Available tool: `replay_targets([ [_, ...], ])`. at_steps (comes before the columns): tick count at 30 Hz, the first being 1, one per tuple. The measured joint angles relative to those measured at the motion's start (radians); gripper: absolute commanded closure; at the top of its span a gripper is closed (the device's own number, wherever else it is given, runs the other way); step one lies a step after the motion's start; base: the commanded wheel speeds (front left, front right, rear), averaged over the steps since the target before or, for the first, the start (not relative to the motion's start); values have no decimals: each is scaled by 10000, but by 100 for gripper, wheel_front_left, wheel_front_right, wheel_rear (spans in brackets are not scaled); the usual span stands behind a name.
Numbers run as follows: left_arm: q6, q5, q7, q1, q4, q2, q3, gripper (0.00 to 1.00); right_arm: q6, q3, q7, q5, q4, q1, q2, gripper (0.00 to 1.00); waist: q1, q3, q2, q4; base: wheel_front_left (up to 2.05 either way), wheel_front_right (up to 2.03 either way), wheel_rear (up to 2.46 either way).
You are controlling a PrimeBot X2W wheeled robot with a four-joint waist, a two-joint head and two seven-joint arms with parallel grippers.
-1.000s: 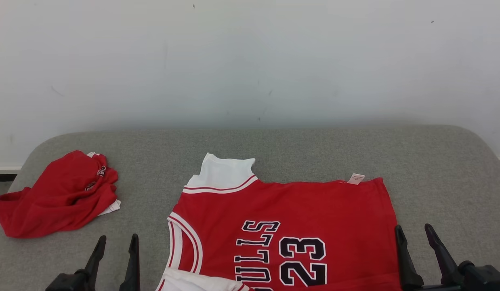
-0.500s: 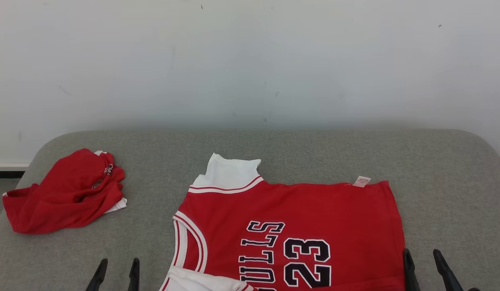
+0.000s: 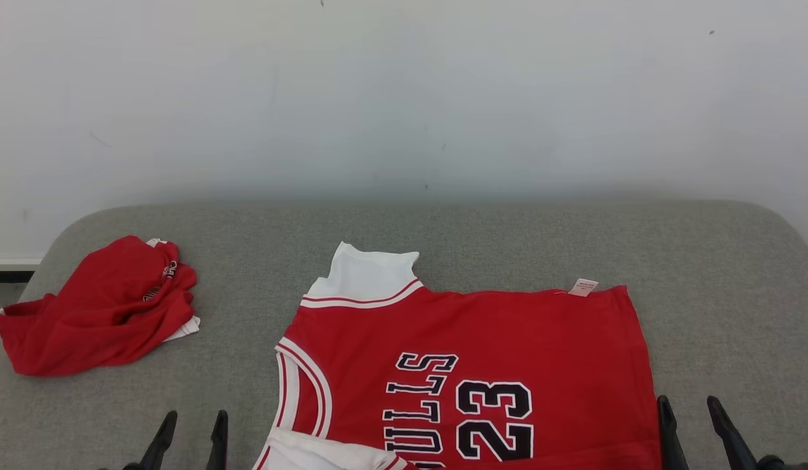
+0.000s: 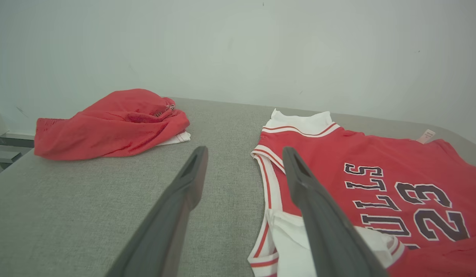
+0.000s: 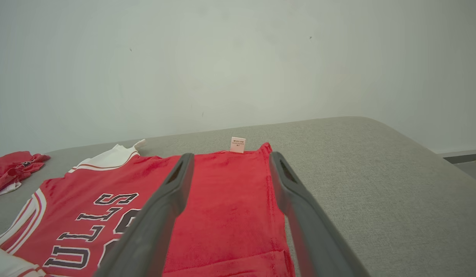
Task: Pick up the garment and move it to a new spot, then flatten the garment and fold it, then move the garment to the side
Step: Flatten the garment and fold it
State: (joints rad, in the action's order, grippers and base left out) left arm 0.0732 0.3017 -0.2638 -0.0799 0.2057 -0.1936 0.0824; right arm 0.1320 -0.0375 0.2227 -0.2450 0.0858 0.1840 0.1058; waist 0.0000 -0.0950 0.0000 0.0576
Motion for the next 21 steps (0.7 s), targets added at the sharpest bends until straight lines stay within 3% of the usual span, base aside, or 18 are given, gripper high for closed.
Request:
replay_targets([
  [10,424,35,500,2779,529,-571,606,0,0,-71,-1011,111,788,-1830,892,0,1,656,0,-164,0,0,0],
  [21,577,1440,2219,7949,1992,-1557,2019,0,0,474,-2497,71,2702,-6054,1670,0,3,2569,2,-505,0,0,0],
])
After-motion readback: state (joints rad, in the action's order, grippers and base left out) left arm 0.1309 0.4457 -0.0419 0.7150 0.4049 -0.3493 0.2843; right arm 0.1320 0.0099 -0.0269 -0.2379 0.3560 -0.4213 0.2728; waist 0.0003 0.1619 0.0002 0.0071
